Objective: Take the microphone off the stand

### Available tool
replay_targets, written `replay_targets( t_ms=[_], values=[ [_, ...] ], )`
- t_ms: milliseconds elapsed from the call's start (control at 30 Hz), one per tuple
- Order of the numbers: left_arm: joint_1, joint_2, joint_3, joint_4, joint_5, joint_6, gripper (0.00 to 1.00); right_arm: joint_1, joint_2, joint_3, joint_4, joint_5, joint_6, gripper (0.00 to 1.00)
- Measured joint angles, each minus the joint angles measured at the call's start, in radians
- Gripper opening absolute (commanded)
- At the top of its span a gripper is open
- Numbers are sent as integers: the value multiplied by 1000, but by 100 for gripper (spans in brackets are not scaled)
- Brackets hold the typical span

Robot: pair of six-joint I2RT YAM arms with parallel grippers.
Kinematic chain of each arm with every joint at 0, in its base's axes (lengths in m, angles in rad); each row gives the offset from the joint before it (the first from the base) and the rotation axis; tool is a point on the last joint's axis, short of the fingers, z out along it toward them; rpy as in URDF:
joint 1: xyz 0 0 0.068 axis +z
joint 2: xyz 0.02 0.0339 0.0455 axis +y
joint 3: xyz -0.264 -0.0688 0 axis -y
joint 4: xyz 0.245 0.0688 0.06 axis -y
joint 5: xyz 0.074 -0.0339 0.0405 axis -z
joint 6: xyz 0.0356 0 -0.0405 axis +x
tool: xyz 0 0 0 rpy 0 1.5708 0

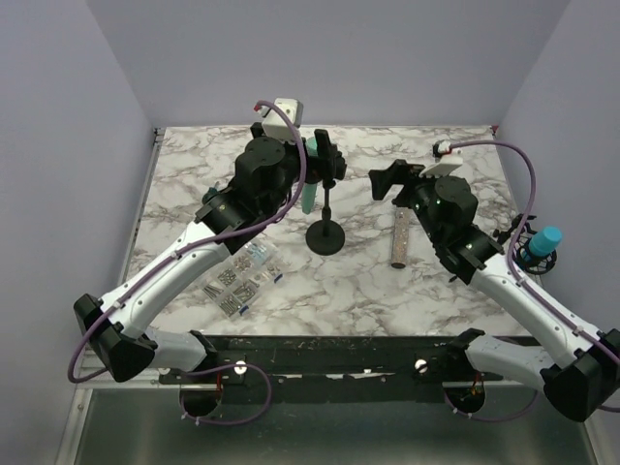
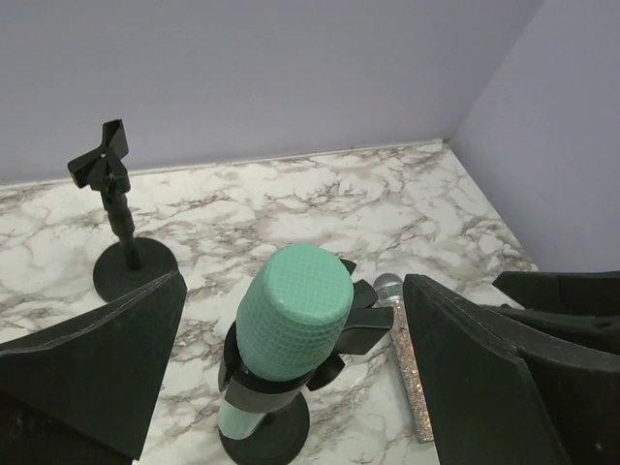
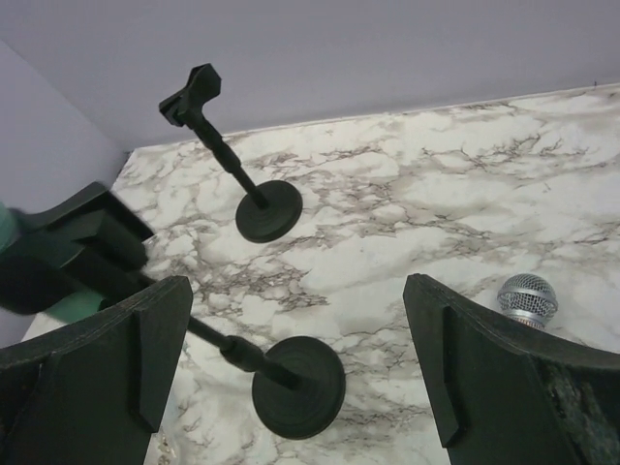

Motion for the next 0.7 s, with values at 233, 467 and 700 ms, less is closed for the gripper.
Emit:
replay_targets(
  t_ms=[233, 467, 700],
  values=[
    [-12, 97, 62, -33, -51, 11, 63, -151, 74, 0, 26, -338, -11, 100],
    [-13, 109, 68, -62, -27, 80, 21, -180, 77, 0, 94, -605, -66, 100],
    [37, 86, 70, -96, 176, 188, 0, -208, 113, 0, 169, -863, -103, 100]
  ],
)
